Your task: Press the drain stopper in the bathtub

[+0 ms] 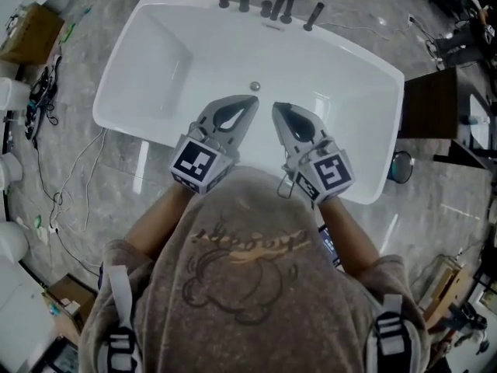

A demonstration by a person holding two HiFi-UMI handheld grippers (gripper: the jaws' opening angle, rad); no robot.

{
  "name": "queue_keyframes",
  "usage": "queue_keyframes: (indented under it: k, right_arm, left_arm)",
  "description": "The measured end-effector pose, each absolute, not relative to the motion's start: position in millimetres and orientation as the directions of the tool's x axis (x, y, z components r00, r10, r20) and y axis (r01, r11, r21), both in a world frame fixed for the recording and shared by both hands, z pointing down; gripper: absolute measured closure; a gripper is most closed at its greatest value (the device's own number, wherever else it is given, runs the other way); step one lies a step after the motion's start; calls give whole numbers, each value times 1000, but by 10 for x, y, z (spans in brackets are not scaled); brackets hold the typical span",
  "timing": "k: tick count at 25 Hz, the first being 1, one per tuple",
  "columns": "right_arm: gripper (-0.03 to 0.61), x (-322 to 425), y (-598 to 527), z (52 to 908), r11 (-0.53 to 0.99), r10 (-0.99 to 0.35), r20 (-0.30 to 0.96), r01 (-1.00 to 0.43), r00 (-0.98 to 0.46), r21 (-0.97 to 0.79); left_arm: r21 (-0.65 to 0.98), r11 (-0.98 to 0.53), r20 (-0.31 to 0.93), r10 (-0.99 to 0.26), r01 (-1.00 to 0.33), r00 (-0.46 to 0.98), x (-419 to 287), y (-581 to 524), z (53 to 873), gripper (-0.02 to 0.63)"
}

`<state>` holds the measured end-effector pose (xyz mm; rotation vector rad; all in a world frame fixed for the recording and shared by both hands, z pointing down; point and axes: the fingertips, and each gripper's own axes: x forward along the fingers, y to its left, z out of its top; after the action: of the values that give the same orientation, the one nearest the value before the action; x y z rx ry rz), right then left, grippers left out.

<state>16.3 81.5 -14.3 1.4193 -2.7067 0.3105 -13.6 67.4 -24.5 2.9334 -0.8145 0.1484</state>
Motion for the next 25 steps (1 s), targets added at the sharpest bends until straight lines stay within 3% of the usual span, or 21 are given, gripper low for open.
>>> queue_keyframes:
  k: [12, 25]
  right_arm:
    - [578, 274, 1199, -500, 582, -805, 46, -802, -592, -135]
    - [578, 128, 1277, -485, 616, -781, 20, -776, -624, -136]
  left_arm:
    - [2, -885, 83, -463, -465, 882, -52, 1032, -486, 614]
    - [9, -879, 62, -476, -477, 877, -142, 1120, -422, 614]
